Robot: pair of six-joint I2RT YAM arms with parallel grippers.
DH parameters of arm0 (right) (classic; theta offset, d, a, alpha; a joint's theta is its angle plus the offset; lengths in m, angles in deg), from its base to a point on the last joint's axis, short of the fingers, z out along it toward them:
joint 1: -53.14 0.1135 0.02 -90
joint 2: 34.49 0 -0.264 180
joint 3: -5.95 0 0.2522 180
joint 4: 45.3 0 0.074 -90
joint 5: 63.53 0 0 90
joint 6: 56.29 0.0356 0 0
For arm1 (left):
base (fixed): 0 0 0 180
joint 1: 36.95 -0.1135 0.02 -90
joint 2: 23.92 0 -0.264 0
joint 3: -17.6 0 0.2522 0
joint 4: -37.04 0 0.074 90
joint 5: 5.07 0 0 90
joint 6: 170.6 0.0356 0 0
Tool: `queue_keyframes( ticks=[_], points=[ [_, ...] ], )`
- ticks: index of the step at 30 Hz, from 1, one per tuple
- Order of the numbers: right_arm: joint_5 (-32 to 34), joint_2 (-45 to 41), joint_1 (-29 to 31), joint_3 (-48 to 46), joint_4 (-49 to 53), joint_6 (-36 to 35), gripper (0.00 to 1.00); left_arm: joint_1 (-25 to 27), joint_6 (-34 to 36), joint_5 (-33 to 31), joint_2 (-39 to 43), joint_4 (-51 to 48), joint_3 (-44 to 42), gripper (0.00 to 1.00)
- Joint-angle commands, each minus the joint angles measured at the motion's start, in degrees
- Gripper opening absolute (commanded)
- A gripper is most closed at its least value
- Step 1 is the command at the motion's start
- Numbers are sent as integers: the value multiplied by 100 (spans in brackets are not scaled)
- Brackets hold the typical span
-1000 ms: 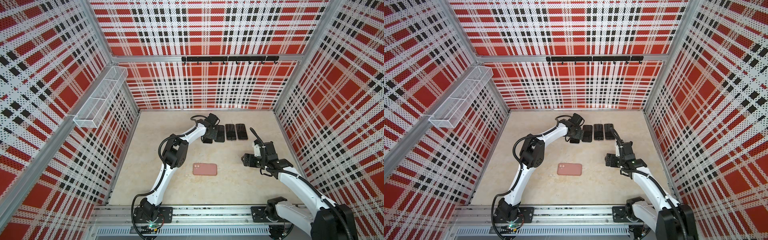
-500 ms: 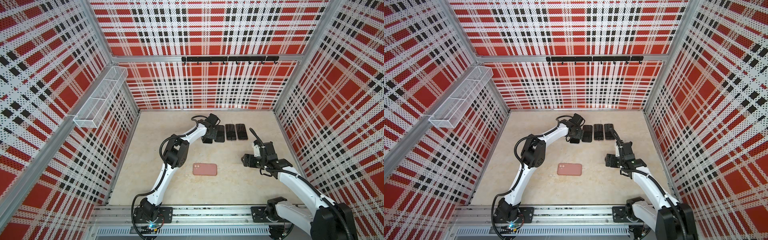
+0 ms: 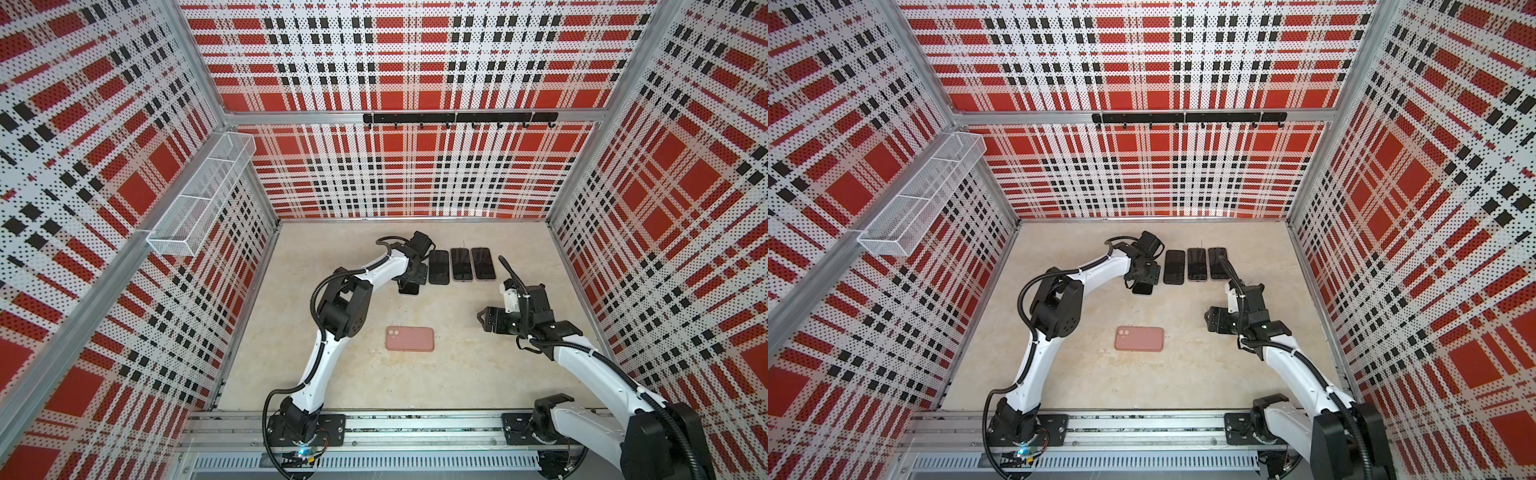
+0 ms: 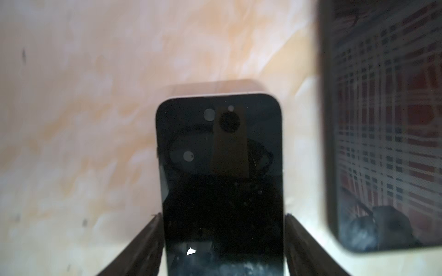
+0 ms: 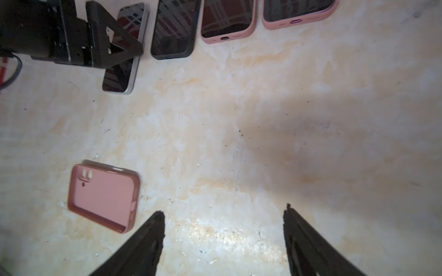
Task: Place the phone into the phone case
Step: 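Release the pink case and grasp the silver-edged phone with the left gripper, then lift the silver-edged phone and hand it to the right gripper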
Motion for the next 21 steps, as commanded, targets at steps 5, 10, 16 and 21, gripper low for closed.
queue_keyframes(
  ticks=[5,10,16,21],
  points=[
    [-548,240,721,-152,-2231,655,78,-344,-897,901,1639,1039,-1688,67],
    [-491,834,1378,-42,-3303,1135,78,-524,-1911,1758,2576,2403,-3127,55],
    [-99,1677,2249,137,-4489,1504,78,-650,-3737,1989,3486,3741,-4459,32],
    [99,2675,2639,215,-6125,1917,79,-589,-5352,1616,4219,4964,-5534,15]
  ],
)
